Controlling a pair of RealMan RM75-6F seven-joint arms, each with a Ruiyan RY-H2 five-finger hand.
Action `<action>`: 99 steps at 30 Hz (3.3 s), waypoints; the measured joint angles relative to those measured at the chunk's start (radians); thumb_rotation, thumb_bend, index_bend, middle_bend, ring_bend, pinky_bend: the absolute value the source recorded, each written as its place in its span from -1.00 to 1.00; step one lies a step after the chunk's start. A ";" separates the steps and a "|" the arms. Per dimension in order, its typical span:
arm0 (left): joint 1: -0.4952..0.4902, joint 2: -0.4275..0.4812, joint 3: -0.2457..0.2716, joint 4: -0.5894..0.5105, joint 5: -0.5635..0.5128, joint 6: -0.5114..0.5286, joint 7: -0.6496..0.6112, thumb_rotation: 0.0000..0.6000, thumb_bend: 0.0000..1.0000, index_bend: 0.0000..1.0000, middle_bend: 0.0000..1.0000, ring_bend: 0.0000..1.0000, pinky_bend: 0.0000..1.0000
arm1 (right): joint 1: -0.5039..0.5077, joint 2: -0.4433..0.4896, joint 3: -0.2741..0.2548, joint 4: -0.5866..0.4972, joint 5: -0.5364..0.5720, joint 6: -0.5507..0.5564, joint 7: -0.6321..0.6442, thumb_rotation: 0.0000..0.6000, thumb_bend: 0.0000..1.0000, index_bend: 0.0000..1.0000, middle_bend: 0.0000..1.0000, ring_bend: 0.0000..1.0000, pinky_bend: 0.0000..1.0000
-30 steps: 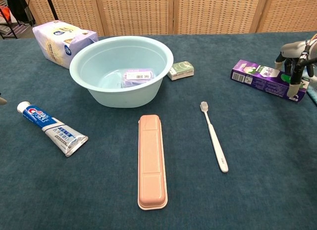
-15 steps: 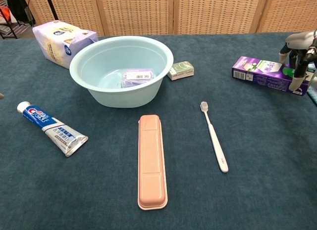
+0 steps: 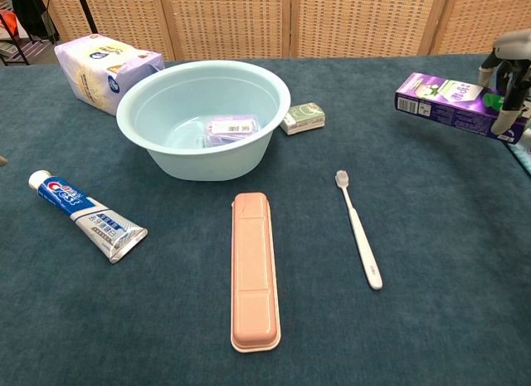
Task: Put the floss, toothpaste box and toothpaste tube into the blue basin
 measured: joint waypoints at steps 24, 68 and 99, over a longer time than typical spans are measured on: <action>0.002 0.027 0.005 -0.025 0.030 0.010 -0.032 1.00 -0.55 -1.00 -1.00 -1.00 -1.00 | 0.097 0.072 0.111 -0.270 0.006 0.163 -0.082 1.00 -0.48 0.41 0.12 0.12 0.25; -0.002 0.055 0.000 -0.036 0.028 -0.001 -0.068 1.00 -0.55 -1.00 -1.00 -1.00 -1.00 | 0.339 -0.283 0.206 -0.320 -0.017 0.301 -0.167 1.00 -0.48 0.41 0.13 0.13 0.25; -0.006 0.044 -0.004 -0.027 0.016 -0.010 -0.060 1.00 -0.55 -1.00 -1.00 -1.00 -1.00 | 0.316 -0.325 0.226 -0.263 -0.123 0.260 -0.076 1.00 -0.64 -0.42 -0.84 -0.89 -0.34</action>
